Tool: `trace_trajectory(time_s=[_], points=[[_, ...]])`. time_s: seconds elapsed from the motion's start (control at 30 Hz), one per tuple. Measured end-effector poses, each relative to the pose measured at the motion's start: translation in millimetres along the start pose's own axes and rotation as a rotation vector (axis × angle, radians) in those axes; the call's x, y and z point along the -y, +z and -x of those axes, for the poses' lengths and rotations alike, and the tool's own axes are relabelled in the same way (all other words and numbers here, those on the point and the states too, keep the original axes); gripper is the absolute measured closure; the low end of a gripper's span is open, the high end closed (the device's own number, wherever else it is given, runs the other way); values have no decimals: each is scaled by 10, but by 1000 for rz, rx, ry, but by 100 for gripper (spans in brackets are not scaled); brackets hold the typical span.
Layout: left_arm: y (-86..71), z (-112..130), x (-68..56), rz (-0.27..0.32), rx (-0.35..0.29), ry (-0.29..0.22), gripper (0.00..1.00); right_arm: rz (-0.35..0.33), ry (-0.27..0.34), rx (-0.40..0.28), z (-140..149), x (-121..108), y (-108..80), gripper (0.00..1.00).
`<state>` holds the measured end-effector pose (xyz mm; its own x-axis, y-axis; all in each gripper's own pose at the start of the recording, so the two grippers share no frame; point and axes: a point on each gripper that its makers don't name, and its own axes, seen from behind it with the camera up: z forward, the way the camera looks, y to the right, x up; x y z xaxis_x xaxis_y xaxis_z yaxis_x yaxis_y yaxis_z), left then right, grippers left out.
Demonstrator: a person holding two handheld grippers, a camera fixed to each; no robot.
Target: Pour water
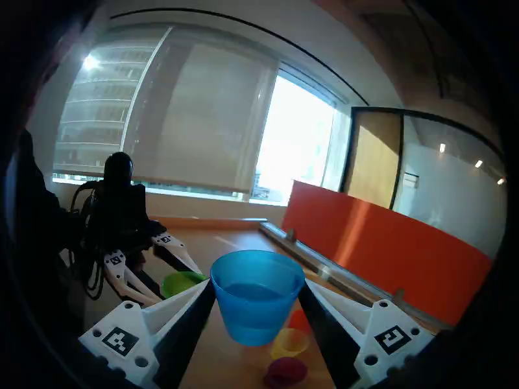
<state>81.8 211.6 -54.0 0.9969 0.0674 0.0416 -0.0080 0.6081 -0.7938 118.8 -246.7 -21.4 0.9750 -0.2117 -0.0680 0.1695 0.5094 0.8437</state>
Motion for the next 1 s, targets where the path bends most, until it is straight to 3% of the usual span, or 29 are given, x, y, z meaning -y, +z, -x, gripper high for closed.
trace_trajectory(time_s=[0.67, 1.0], points=[[12, 39, -40, 15, 9, 30, 13, -9, -48, 5, -29, -6, 90, 9], [6, 46, -66, 19, 12, 29, 14, -9, -121, 3, -116, -33, 148, 9]])
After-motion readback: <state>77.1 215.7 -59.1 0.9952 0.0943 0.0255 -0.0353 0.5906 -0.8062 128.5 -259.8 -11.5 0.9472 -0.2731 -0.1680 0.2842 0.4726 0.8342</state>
